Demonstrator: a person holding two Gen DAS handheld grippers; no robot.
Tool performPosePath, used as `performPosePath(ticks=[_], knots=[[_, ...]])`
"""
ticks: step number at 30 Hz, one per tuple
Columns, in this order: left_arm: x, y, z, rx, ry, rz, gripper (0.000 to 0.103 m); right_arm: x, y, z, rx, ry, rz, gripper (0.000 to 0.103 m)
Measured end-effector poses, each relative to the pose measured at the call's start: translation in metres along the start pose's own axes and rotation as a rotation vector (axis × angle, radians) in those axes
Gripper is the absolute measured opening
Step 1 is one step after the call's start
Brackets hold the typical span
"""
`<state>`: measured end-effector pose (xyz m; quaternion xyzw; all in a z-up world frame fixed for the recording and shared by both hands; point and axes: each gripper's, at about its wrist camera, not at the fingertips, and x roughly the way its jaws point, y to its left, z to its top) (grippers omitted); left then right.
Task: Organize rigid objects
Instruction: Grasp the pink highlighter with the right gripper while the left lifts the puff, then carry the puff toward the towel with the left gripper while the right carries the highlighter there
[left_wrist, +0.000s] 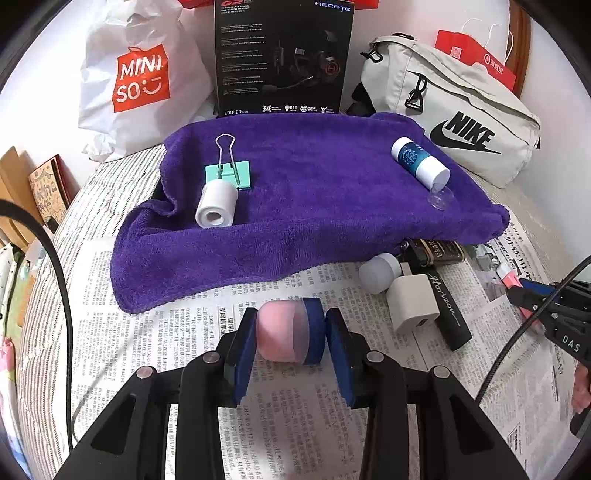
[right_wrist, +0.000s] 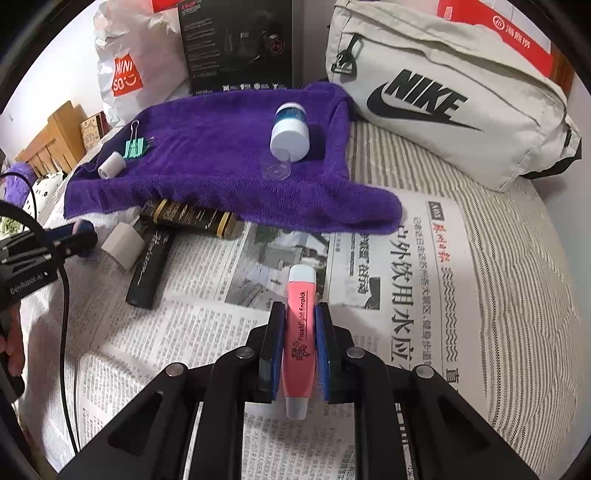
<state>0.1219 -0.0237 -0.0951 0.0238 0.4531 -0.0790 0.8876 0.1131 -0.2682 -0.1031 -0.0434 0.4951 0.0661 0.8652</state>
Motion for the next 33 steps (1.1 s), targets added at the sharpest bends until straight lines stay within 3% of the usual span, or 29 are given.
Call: performPosePath(ticks=[10,20,33], knots=[[0.008,-0.004,-0.002,0.018,0.009,0.021,0.035,0.001,0.001,-0.002,-0.006,-0.015,-0.002,0.017],[-0.004,0.005,-0.003,-0.024,-0.01,-0.036,0.035,-0.005,-0.003,0.001,0.014,-0.01,0.033,0.016],[-0.017,0.006,0.012,-0.032,-0.03,-0.03,0.035,-0.018,-0.001,0.015,-0.007,-0.036,0.062,0.016]])
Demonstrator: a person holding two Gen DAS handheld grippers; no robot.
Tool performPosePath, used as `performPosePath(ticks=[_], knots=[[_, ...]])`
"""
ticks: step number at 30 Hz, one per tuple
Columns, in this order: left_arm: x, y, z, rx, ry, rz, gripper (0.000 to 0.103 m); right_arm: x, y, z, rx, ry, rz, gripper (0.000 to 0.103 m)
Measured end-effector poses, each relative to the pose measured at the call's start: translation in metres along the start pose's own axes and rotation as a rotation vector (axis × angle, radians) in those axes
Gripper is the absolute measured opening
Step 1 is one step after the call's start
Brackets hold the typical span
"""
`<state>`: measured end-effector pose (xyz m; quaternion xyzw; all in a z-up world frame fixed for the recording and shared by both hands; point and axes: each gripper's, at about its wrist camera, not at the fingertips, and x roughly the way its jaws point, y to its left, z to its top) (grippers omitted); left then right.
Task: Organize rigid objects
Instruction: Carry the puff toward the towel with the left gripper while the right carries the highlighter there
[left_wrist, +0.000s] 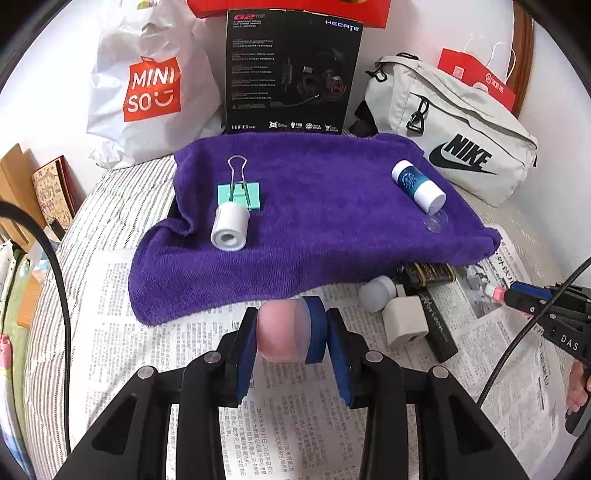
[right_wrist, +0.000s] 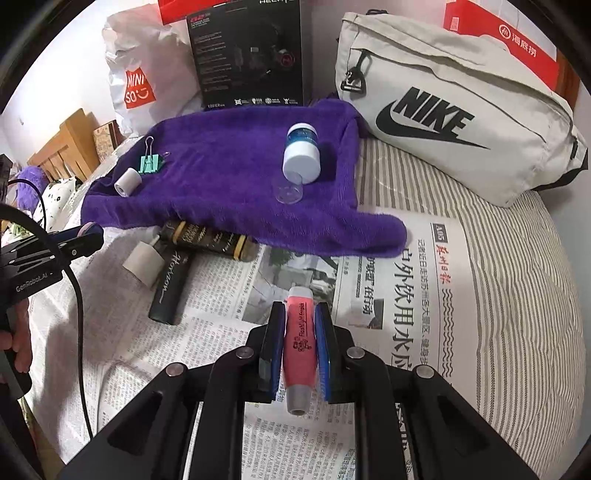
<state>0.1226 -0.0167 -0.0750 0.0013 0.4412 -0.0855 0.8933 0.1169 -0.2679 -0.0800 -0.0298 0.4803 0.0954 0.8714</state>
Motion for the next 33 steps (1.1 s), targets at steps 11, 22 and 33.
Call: performPosePath(ticks=[11,22,33], knots=[[0.005,-0.002,-0.003,0.008,0.018,-0.001,0.035,0.02,0.002,-0.012,-0.032,0.068,-0.02,0.016],[0.006,-0.003,-0.002,0.015,0.02,-0.006,0.035,0.02,0.005,-0.007,-0.061,0.055,-0.037,0.015],[-0.007,0.002,0.012,0.012,0.005,-0.001,0.035,0.001,0.011,0.008,-0.066,0.019,0.008,0.015]])
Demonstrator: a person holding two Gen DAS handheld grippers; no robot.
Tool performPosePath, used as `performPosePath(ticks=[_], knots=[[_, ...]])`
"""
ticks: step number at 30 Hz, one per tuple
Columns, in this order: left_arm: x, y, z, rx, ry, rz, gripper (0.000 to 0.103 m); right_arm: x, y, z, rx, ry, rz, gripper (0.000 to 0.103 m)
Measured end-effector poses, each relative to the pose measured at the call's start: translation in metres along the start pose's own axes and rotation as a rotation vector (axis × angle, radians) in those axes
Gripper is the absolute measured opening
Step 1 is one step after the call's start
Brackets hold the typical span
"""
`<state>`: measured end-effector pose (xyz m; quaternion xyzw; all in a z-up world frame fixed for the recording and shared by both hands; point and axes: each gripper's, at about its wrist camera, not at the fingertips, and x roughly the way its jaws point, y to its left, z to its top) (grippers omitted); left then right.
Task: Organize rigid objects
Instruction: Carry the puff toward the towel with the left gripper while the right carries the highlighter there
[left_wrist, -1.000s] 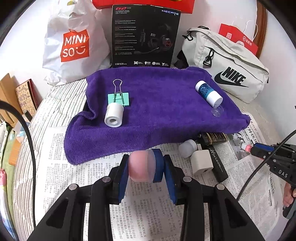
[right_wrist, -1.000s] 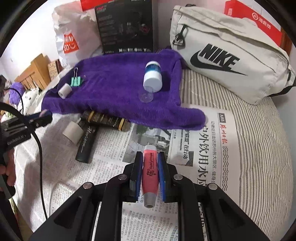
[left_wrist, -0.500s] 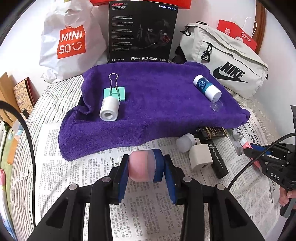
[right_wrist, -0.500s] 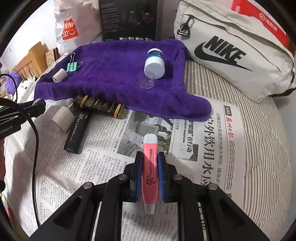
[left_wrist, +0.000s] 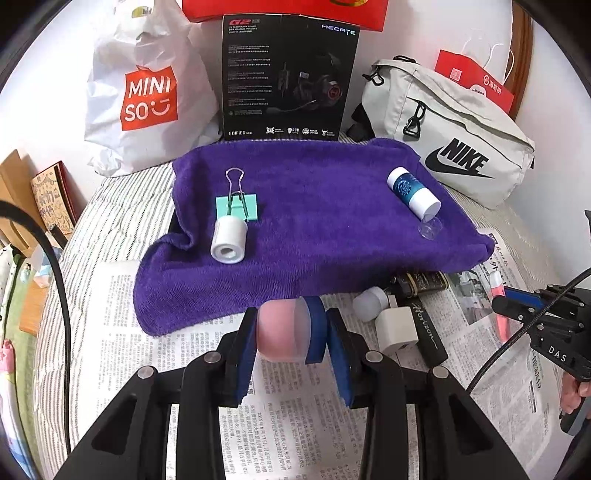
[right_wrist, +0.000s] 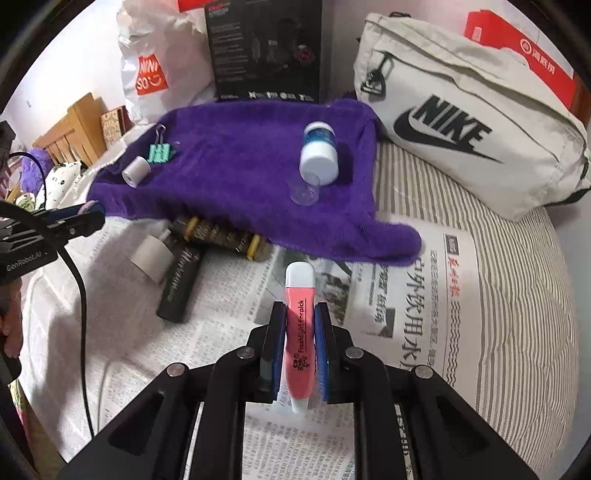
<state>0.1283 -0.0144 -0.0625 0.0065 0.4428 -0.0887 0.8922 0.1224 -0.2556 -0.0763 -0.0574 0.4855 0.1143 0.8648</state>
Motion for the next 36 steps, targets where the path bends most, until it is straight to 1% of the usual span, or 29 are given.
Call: performPosePath(ticks=[3,8,13,17,22,28,33,36], knots=[[-0.003,0.002,0.003,-0.004,-0.005,0.0,0.035,0.003,0.001,0.003,0.002,0.005,0.002,0.015],[-0.005,0.005,0.003,-0.009,-0.009,0.002,0.035,-0.001,0.0,0.005,0.022,-0.012,0.039,0.015],[-0.004,0.006,0.001,-0.009,-0.003,-0.007,0.035,0.0,0.003,0.007,0.016,-0.016,0.052,0.015],[0.0,0.005,-0.001,-0.012,0.01,-0.01,0.035,0.018,0.004,0.004,0.011,0.029,0.041,0.015],[0.001,0.004,-0.003,-0.008,0.012,-0.007,0.035,0.032,0.007,0.001,0.0,0.058,0.025,0.015],[-0.001,0.003,-0.001,-0.002,0.004,-0.009,0.035,0.032,0.008,-0.002,-0.012,0.053,0.01,0.016],[0.0,0.002,-0.001,0.002,0.006,-0.01,0.035,0.031,0.011,-0.006,-0.033,0.033,-0.001,0.016],[0.001,0.002,-0.002,-0.003,0.009,-0.011,0.035,0.031,0.008,-0.006,-0.024,0.035,0.011,0.015]])
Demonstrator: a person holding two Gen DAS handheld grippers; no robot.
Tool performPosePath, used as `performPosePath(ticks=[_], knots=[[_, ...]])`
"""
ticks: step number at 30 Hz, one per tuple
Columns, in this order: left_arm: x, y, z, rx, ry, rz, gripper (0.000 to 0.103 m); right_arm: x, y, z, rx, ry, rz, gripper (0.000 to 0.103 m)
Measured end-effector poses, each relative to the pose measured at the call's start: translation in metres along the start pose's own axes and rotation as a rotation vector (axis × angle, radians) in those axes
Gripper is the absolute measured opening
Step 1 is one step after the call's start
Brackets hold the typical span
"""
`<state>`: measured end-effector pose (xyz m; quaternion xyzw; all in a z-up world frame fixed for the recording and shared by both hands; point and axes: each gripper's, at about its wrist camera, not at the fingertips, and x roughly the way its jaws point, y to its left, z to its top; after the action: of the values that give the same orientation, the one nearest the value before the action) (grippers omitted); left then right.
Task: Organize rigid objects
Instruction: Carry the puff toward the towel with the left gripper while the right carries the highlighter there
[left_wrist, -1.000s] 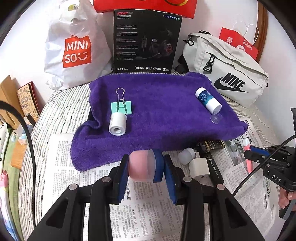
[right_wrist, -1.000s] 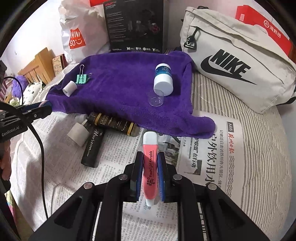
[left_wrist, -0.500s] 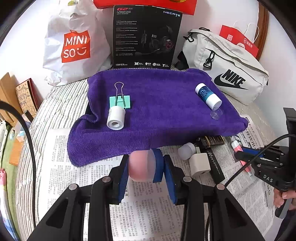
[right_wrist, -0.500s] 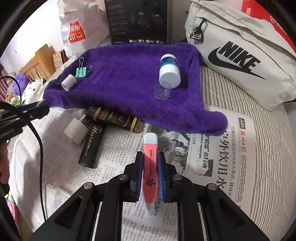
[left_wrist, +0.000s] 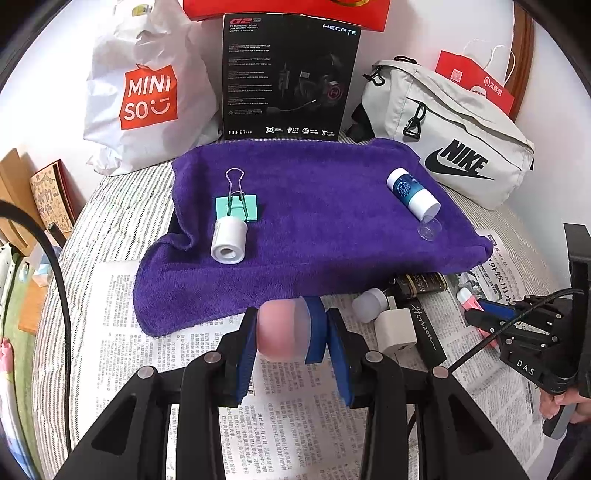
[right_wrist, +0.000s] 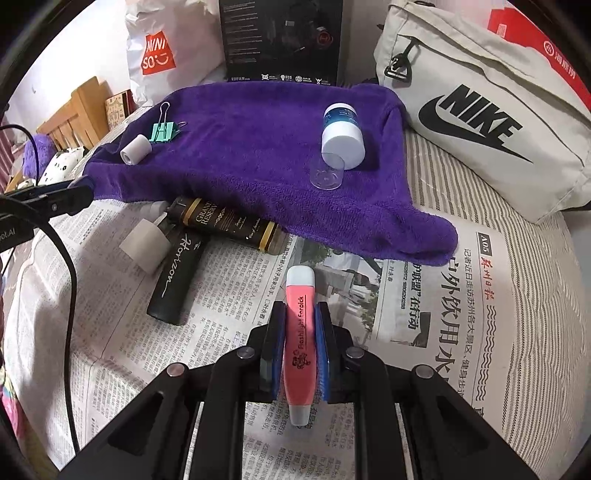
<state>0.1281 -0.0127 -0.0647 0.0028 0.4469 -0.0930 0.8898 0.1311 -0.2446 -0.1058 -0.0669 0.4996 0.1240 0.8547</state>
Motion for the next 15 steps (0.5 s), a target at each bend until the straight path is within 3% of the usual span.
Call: performPosePath(ticks=[15], knots=[[-0.011,0.003,0.015,-0.005,-0.023,0.003,0.035,-0.035,-0.003,0.023,0.017,-0.051,0.029,0.015]])
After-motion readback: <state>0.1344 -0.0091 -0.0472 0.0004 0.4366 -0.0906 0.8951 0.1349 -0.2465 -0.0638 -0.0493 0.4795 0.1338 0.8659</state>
